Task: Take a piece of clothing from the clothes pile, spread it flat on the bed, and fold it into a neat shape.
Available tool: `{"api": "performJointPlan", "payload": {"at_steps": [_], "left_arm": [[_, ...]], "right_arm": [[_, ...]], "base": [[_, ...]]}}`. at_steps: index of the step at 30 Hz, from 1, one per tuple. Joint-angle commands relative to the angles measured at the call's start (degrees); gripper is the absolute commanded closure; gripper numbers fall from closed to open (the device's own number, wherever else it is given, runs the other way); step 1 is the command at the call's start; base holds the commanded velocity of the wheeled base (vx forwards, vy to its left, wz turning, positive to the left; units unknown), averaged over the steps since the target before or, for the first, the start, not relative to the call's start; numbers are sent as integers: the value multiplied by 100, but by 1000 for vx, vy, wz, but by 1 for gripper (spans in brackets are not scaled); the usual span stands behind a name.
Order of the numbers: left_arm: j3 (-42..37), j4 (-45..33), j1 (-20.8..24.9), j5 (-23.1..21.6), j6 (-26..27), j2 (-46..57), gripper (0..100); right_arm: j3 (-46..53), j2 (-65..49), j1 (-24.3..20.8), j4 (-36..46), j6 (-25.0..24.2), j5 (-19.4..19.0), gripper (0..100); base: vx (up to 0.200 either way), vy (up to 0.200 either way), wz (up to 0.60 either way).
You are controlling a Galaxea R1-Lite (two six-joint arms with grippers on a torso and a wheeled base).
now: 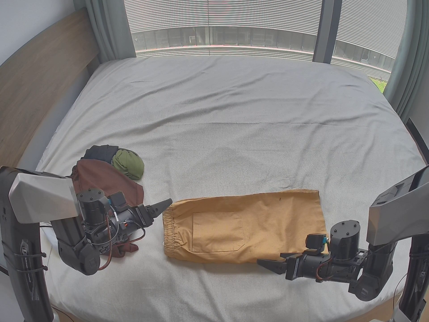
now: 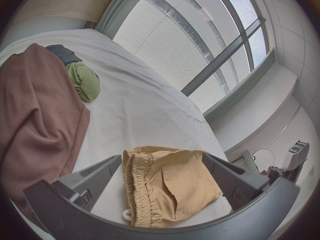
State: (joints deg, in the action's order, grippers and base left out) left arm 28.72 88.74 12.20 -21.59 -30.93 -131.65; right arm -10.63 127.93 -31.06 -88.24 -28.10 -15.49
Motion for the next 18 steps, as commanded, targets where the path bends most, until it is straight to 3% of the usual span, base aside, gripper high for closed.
{"api": "performJointPlan", "payload": {"at_steps": [1,7,18], "left_arm": [[283,3,151,-3,-212,-247,0],[670,3,353,6,-493,-458,0],[1206,-5,538,67,-484,-880,0]], "right_arm": [[-387,-260,-14,-9,-20,3,0],[-396,-242,4,-9,-38,20,0],[-405,-233,100,-9,-38,20,0]], "base": [[0,0,0],[0,0,0],[0,0,0]]}}
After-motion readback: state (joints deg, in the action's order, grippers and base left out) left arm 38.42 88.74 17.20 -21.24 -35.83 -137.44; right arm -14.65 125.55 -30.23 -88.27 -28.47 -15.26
